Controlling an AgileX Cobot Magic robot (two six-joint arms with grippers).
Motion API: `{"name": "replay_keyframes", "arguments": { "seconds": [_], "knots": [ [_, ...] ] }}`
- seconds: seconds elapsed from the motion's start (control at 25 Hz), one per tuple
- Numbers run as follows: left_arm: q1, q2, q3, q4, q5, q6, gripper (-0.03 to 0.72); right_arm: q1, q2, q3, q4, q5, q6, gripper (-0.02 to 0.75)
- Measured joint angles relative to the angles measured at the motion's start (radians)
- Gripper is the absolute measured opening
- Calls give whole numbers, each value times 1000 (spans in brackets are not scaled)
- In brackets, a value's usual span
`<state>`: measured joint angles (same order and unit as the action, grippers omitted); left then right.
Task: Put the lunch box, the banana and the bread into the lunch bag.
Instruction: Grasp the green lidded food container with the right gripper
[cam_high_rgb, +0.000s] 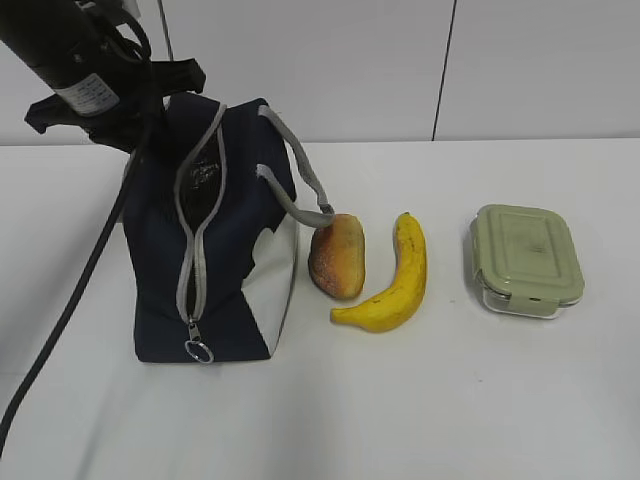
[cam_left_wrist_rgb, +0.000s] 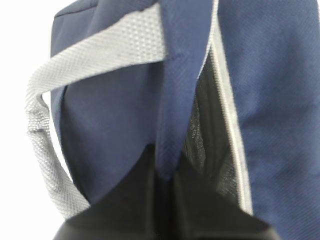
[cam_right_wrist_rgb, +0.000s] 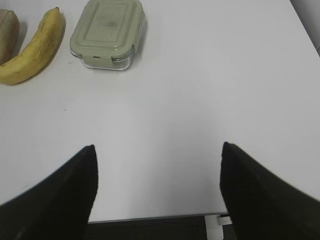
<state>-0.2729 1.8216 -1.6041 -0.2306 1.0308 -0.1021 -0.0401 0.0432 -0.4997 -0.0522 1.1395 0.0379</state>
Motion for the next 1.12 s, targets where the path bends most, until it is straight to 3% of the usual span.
{"name": "replay_keyframes", "arguments": {
  "seconds": [0.12,0.8,1.12],
  "knots": [
    [0,0,0,2,0,13,3,0,0,0,0,0,0,581],
    [0,0,0,3,-2,24,3,0,0,0,0,0,3,582],
    [0,0,0,3,-3,24,2,0,130,-2,-156,0,126,582]
  ]
}}
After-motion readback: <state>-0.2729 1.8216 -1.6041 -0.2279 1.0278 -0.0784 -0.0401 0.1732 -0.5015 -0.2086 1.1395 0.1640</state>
